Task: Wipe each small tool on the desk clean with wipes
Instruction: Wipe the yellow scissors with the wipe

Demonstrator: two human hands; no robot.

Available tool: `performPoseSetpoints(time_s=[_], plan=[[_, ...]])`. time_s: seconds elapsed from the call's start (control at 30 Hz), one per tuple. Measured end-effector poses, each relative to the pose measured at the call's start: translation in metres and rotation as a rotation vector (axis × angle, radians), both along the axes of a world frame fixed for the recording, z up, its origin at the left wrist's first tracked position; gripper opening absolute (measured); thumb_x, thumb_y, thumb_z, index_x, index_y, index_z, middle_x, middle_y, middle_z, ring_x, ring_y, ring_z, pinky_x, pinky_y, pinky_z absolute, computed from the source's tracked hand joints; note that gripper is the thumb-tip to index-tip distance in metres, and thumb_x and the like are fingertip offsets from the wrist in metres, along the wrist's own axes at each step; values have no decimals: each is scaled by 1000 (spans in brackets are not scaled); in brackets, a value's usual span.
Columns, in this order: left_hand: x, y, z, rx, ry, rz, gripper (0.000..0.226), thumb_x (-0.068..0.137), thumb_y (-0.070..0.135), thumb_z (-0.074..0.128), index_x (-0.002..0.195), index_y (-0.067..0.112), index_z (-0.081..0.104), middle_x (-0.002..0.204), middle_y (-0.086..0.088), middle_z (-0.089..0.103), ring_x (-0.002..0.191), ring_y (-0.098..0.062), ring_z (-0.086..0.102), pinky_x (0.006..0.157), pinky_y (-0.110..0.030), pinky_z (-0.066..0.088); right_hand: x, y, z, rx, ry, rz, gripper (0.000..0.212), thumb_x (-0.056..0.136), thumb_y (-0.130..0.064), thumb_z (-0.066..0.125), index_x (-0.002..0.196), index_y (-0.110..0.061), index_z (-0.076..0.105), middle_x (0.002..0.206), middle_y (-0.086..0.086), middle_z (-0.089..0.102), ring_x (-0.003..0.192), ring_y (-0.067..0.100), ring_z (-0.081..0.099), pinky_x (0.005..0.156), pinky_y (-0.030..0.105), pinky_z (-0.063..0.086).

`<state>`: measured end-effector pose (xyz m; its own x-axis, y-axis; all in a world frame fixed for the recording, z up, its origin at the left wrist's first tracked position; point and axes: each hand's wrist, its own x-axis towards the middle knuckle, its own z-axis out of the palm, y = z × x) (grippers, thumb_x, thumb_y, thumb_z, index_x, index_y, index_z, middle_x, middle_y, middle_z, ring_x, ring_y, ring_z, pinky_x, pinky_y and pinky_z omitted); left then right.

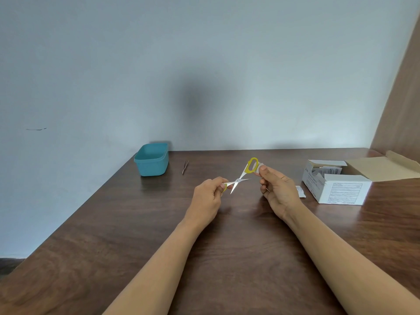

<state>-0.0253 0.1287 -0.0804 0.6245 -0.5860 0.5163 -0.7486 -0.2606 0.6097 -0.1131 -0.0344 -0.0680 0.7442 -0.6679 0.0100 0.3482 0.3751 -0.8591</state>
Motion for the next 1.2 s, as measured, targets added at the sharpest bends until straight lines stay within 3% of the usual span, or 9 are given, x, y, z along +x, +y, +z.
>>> performPoseSetpoints(time_s=[0.17,0.27,0.37,0.47,0.57,0.8,1.2], plan=[[0,-1,-2,38,-11,-38,27,101,16,43,107,21,69,80,-5,56,75,-13,48,65,-9,32,0,2,1,-5,-10,-1,5,87,-11,65,87,-10,70,66,-6,68,54,2,47,50,12,40],[-1,-1,-1,-74,90,0,19,99,17,49,104,20,67,79,0,61,70,-7,50,64,-11,36,-2,4,4,-5,-5,-2,6,88,-13,64,85,-12,68,63,-8,67,52,1,48,50,12,39],[1,-2,1,-297,390,79,4,94,22,60,96,20,63,85,-2,70,63,-8,56,66,-23,51,-2,5,5,3,-9,25,9,89,-14,63,82,-12,67,62,-8,65,54,2,48,51,13,38],[-2,-1,7,-616,839,29,3,90,15,66,90,13,63,85,-9,71,70,-14,63,63,-21,57,-1,8,4,0,-18,64,10,89,-12,61,82,-12,68,67,-5,62,57,4,47,52,14,37],[-2,1,9,-706,970,-10,6,88,12,66,93,7,66,85,-11,72,77,-19,70,63,-24,60,0,11,4,7,-23,72,8,88,-12,62,84,-11,68,71,-3,62,56,4,47,50,14,37],[-2,-1,9,-594,837,-58,6,91,8,63,88,6,66,72,-8,67,58,-9,67,52,-15,52,1,16,5,-52,20,52,9,86,-16,66,81,-10,69,64,-3,65,55,4,44,51,13,38],[-4,-2,5,-490,674,-154,12,94,13,60,92,19,71,66,5,64,59,-2,56,57,-14,42,1,26,3,-335,150,177,16,80,-20,72,87,-6,75,68,0,69,57,6,45,57,18,36]])
